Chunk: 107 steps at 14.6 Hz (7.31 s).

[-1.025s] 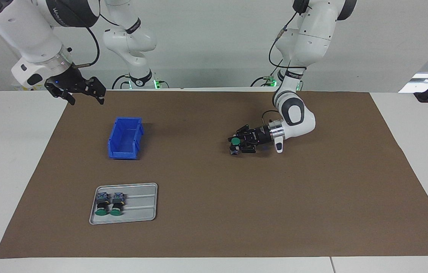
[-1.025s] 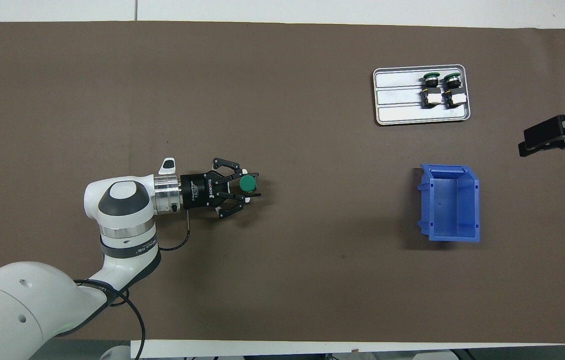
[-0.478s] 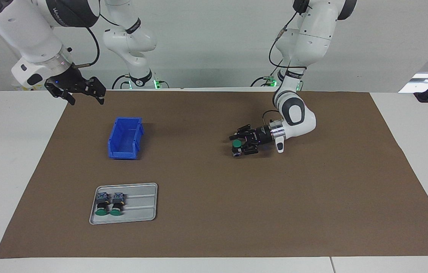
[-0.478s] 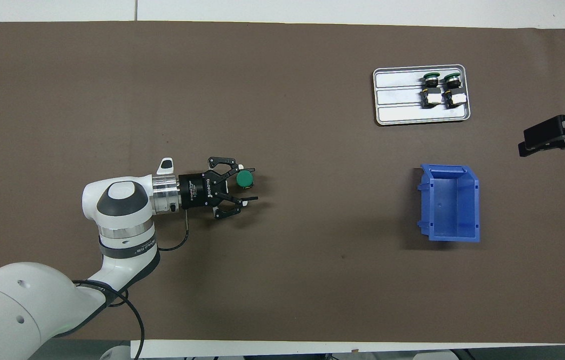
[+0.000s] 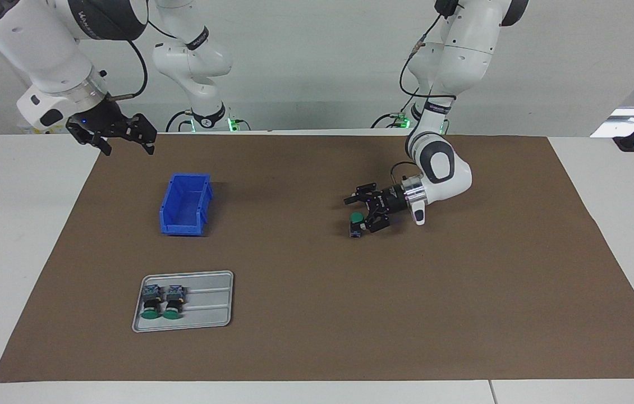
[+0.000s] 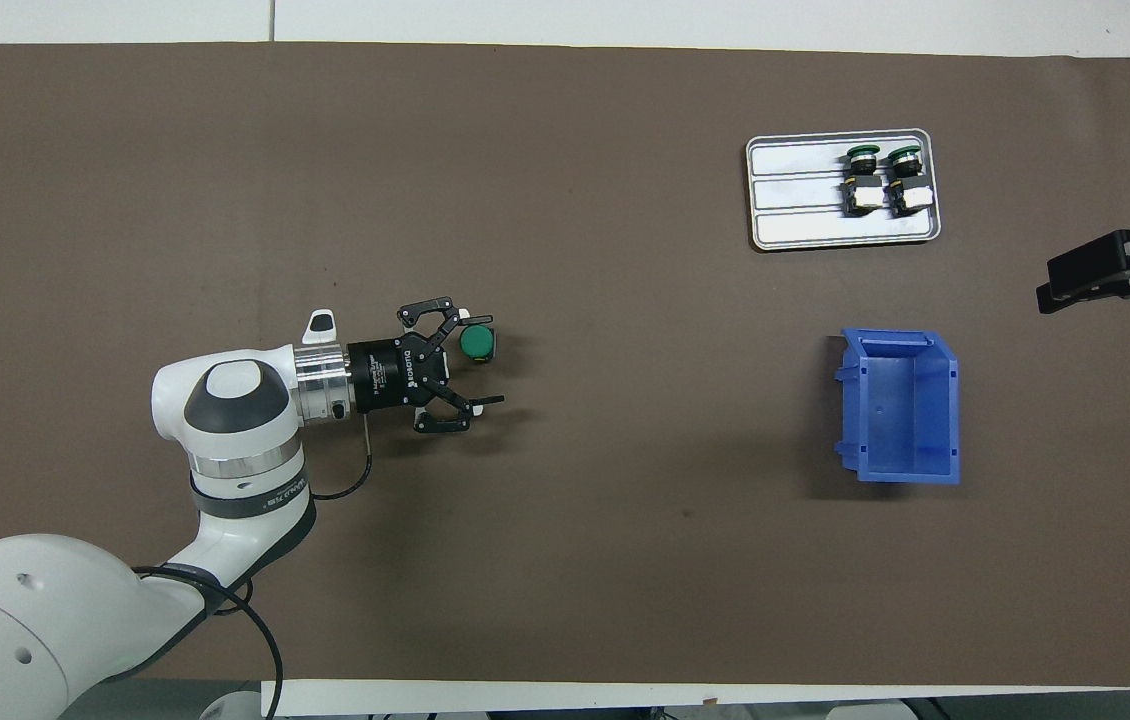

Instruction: Place and press button with both arms

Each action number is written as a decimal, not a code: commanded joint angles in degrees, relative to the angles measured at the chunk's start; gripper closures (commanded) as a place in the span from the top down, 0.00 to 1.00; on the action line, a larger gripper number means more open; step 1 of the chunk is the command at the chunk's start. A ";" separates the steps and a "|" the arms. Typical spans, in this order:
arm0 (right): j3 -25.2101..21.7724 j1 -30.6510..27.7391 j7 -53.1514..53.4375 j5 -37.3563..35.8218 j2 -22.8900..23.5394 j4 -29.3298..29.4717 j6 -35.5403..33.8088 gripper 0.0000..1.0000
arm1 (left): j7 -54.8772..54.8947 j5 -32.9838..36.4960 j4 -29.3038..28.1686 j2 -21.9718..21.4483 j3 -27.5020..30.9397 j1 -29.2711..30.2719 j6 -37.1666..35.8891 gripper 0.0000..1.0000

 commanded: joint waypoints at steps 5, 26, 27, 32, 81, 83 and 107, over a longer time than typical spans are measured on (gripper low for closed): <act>0.33 -0.64 -1.14 0.35 -1.22 -1.41 -0.01 1.00 | -4.35 0.33 -1.42 -6.51 0.44 0.75 2.15 1.00; 0.33 -0.64 -1.14 0.35 -1.22 -1.41 -0.01 1.00 | -23.53 80.98 18.10 -13.03 -0.17 -0.91 -2.42 1.00; 0.33 -0.64 -1.14 0.35 -1.22 -1.41 -0.01 1.00 | -22.13 83.97 17.57 -13.12 -0.09 -2.22 -1.90 1.00; 0.33 -0.64 -1.14 0.35 -1.22 -1.41 -0.01 1.00 | -21.23 90.60 20.46 -10.50 -0.09 -6.18 -2.16 0.86; 4.00 0.76 2.17 5.45 -0.87 -0.88 3.67 1.00 | -5.10 95.87 27.23 -13.37 0.88 7.23 -14.88 1.00; 4.98 6.19 12.43 5.71 0.35 -0.27 5.61 1.00 | -1.82 95.87 28.99 -13.99 0.88 11.63 -19.54 1.00; 4.98 42.69 50.10 -9.14 33.93 3.86 44.11 1.00 | 10.23 103.25 39.01 -17.86 1.41 19.47 -42.23 1.00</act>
